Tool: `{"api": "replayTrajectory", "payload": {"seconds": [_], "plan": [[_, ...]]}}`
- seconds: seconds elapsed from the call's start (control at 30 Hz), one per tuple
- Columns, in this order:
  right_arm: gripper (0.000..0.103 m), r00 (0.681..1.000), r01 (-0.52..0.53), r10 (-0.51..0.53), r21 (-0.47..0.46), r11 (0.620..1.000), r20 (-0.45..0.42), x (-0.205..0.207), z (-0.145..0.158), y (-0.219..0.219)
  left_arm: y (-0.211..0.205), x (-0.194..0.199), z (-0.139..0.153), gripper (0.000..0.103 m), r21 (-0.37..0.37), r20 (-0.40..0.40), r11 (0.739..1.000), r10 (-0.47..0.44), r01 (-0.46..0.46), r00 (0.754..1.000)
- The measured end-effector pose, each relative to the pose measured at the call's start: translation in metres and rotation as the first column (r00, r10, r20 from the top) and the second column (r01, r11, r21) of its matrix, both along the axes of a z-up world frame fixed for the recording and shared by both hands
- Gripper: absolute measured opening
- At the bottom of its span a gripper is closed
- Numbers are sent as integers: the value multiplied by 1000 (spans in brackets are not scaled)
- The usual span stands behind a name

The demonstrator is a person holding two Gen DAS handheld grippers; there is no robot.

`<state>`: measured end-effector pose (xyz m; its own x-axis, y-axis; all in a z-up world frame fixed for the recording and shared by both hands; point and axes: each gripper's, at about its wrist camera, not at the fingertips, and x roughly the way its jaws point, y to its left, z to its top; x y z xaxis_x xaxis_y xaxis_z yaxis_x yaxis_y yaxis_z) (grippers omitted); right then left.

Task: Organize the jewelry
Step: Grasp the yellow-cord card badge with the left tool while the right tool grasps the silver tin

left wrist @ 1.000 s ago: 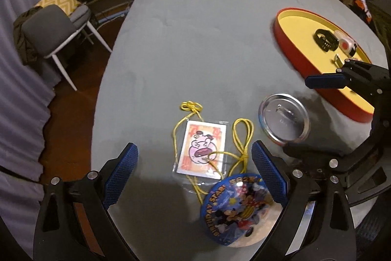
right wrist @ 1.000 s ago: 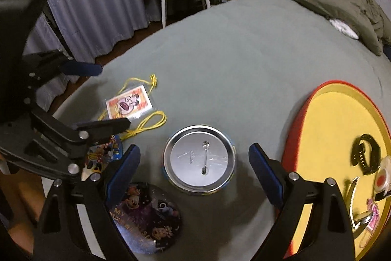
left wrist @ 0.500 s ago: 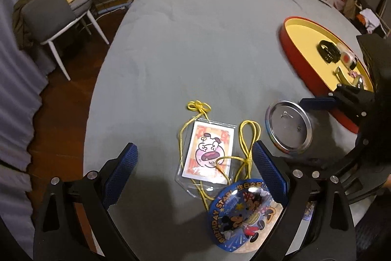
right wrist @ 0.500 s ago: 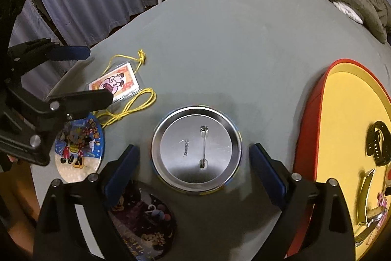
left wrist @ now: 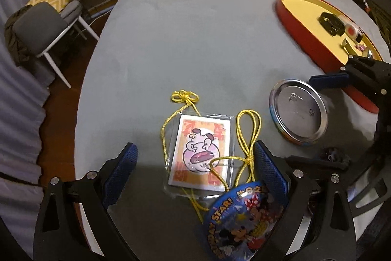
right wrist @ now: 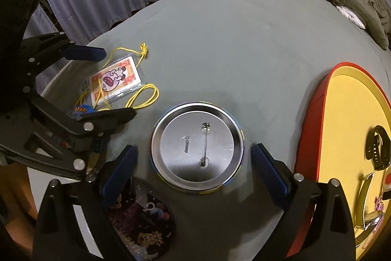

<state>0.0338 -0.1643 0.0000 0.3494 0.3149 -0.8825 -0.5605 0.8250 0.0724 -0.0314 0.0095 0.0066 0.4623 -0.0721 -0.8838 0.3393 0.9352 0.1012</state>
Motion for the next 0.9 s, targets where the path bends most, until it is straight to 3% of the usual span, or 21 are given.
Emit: {"api": "replayTrajectory", "payload": {"seconds": [0.2,0.3,0.4,0.43,0.47,0.5,0.9], "plan": [[91,1000,1,-1,-1,1000,3,-2,1,0,2,-1,-2,93,-8,5,1000,0,0,1000],[89,1000,-1,1,3,1000,5,-3,2,0,1,-2,-1,88,-4,8,1000,-6,6,1000],[84,1000,3,-3,8,1000,12,-4,3,-1,0,-3,3,63,-5,28,1000,5,-5,1000],[79,1000,4,-4,11,1000,15,-4,4,-2,0,-3,5,47,-10,32,1000,7,-7,999],[71,1000,3,-3,17,1000,18,-4,5,-3,0,-3,6,48,-16,32,1000,9,-8,999],[70,1000,4,-4,26,1000,14,-4,6,-5,0,-2,5,48,-14,30,1000,8,-7,1000],[70,999,9,-11,45,999,45,-4,15,-10,7,-2,15,47,-53,46,998,34,-32,998]]}}
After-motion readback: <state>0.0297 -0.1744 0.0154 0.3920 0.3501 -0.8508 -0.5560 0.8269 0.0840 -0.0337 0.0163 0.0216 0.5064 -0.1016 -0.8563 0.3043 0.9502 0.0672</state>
